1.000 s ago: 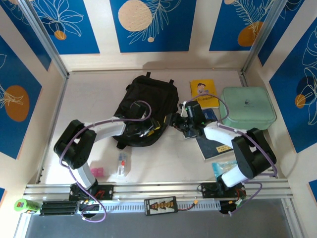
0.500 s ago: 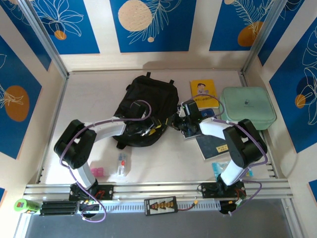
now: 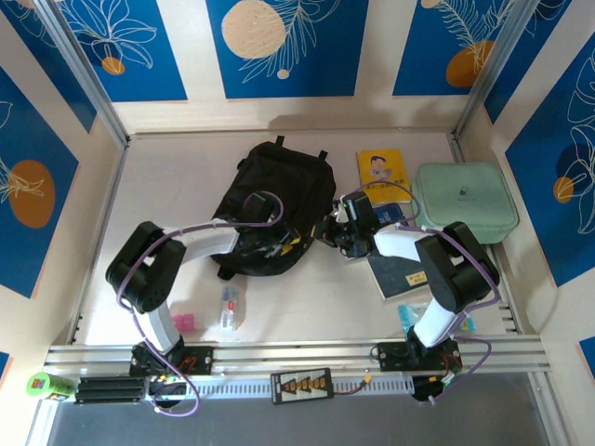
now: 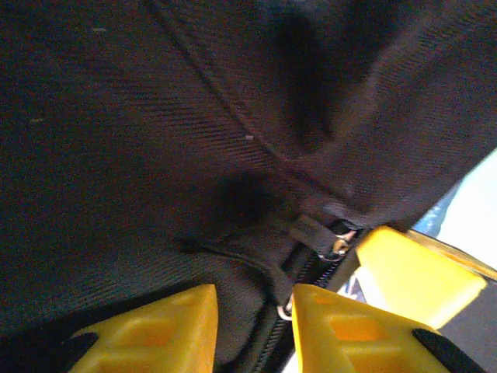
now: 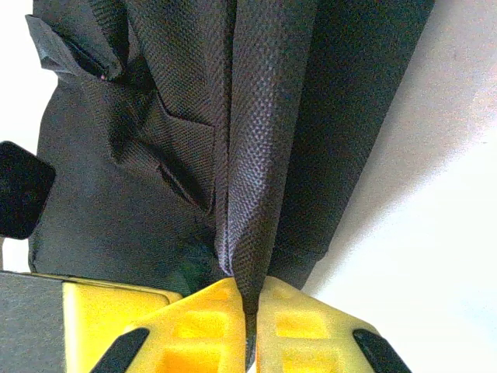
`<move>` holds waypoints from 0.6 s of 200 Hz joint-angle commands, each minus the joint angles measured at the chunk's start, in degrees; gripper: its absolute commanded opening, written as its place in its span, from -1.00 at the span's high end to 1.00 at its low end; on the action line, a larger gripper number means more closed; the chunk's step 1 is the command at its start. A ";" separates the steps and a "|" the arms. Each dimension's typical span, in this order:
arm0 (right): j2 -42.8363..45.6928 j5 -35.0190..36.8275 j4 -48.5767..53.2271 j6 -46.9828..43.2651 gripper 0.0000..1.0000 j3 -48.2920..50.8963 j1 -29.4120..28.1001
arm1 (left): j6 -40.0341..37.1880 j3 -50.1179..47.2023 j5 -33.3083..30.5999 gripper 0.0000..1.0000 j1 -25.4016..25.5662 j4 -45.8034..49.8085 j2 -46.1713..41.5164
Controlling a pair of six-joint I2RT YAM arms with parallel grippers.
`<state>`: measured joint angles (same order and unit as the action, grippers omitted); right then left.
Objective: Pack books, pencil case, and school supplies into a backpack
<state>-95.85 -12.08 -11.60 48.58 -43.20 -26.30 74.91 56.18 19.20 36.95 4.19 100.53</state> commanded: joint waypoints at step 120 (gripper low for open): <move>-1.44 -0.49 0.94 1.08 0.82 1.18 -1.21 | -2.31 6.39 -1.96 0.31 1.99 9.08 1.65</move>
<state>-95.92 -12.03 -12.45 49.17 -42.63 -26.74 74.43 60.20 18.31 38.11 8.88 101.89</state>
